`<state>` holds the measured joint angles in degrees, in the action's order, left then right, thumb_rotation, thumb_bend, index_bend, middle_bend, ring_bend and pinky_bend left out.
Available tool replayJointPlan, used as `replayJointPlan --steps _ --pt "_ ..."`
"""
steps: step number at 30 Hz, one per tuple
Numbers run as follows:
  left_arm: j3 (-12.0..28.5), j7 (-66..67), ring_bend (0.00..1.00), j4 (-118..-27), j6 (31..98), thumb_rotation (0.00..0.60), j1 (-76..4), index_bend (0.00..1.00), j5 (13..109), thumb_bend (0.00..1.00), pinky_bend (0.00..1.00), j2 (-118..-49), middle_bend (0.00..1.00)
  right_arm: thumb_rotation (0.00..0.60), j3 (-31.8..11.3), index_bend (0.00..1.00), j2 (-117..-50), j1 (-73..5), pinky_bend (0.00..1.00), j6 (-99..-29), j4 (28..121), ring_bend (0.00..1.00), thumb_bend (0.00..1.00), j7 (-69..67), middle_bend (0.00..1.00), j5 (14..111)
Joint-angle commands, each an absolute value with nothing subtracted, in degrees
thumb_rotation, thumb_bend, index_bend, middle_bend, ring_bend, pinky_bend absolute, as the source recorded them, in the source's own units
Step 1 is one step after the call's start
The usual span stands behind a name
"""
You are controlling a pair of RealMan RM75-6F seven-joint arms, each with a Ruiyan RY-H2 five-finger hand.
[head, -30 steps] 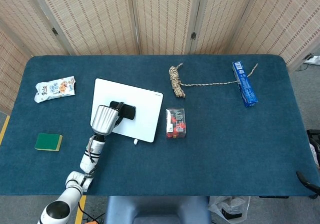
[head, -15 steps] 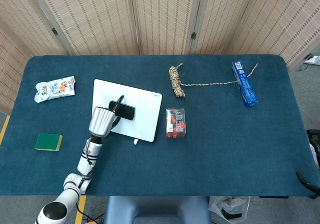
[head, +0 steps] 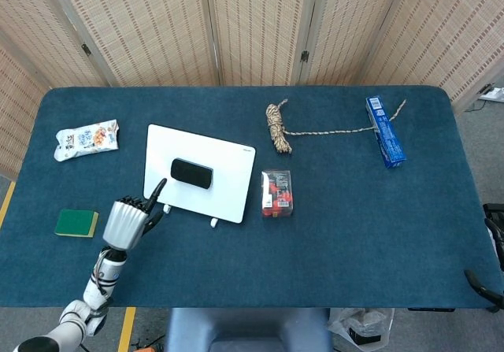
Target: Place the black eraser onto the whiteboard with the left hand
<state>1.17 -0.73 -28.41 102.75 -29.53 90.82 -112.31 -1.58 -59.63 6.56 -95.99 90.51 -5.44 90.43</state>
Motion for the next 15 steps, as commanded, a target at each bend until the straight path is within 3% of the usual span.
replayJointPlan --steps 1,5,15 --pt "-3.7 14.5 0.78 -57.6 110.0 0.600 -18.2 0.05 92.5 0.23 0.95 -94.4 1.00 0.600 -1.6 0.00 -60.1 6.1 0.14 -95.0 91.3 0.02 0.27 -3.2 0.00 90.3" --pt "-8.3 18.0 0.68 -76.5 110.4 0.600 -11.8 0.03 91.4 0.23 0.86 -82.9 0.98 0.600 -1.5 0.00 -60.7 5.6 0.13 -94.0 92.0 0.02 0.27 -0.7 0.00 90.1" --pt "-14.1 23.8 0.38 -92.1 106.7 0.600 -3.9 0.05 90.1 0.23 0.54 -72.1 0.65 0.600 -1.8 0.00 -61.5 4.5 0.13 -92.1 93.1 0.02 0.27 3.1 0.00 89.3"
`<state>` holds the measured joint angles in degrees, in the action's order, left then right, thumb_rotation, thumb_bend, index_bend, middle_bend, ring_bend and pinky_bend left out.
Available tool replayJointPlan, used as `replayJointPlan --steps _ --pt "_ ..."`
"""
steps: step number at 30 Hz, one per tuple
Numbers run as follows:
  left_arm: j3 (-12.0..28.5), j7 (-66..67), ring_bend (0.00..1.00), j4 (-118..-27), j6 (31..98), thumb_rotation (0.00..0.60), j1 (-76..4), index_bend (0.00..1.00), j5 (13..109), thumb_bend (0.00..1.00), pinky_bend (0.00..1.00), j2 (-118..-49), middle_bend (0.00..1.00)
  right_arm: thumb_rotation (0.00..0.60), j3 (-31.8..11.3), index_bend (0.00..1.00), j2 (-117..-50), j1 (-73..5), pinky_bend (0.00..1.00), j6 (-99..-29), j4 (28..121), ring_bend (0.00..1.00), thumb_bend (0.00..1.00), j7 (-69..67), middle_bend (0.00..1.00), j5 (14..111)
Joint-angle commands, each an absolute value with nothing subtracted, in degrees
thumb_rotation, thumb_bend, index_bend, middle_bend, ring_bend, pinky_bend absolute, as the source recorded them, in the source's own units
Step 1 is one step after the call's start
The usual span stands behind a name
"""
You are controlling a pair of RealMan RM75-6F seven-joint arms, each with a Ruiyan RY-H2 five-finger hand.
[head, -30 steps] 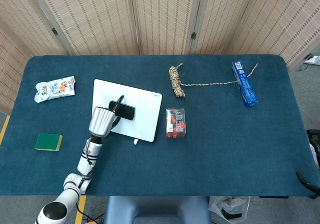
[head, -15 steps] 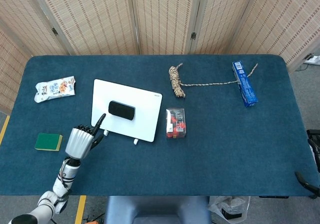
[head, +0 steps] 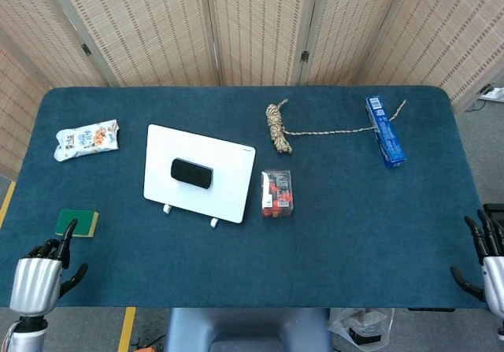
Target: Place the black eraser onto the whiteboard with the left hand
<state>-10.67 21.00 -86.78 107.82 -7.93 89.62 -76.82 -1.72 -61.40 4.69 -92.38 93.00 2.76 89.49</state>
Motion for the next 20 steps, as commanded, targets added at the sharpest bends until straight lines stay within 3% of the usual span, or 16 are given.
replayJointPlan --steps 1,6,16,20 --pt "-14.6 23.0 0.36 -92.7 105.7 0.600 -3.9 0.05 90.5 0.23 0.50 -71.4 0.62 0.600 -1.8 0.00 -61.5 4.4 0.13 -92.0 93.1 0.02 0.27 3.2 0.00 89.3" --pt "-15.9 19.0 0.31 -94.9 100.1 0.600 -4.8 0.05 91.4 0.23 0.43 -67.7 0.51 0.600 -1.7 0.00 -61.5 4.3 0.14 -91.9 93.2 0.02 0.27 3.3 0.00 89.4" --pt "-10.6 21.0 0.04 -93.4 102.3 0.600 -1.5 0.00 91.0 0.23 0.19 -69.6 0.16 0.600 -1.7 0.00 -61.6 3.4 0.13 -90.4 93.4 0.02 0.27 4.3 0.00 89.0" --pt "-9.4 21.2 0.00 -92.9 101.8 0.600 -0.9 0.00 91.6 0.23 0.13 -69.9 0.07 0.600 -1.7 0.00 -61.5 3.6 0.13 -90.7 93.3 0.02 0.27 4.0 0.00 88.9"
